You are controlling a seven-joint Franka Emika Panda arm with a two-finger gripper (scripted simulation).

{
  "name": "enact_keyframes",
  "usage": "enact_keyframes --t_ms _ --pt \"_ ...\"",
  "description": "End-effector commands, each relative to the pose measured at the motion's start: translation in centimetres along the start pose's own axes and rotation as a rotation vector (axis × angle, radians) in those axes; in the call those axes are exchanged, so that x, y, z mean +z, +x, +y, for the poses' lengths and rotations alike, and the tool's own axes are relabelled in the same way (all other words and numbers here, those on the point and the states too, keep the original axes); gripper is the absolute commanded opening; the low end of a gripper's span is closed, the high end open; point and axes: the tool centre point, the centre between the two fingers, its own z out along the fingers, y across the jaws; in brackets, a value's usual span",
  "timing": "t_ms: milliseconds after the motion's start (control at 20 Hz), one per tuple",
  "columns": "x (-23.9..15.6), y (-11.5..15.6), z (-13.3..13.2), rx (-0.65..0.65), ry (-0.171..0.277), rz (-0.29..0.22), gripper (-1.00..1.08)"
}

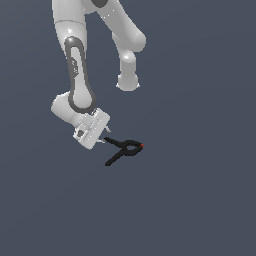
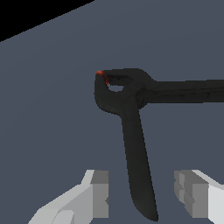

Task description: Pick up the object and move it to a goal position.

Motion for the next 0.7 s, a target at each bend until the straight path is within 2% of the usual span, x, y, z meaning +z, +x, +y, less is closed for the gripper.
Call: enact_keyframes --t_ms 0,350,650 --pt "-0.09 -0.27 0.0 -0.036 -0.007 0.03 0.28" --pt "-0.37 -0.88 0.04 -0.123 -0.031 0.1 0.28" --pt "-0.56 -1.18 0.08 -0.17 -0.05 0.137 0.28"
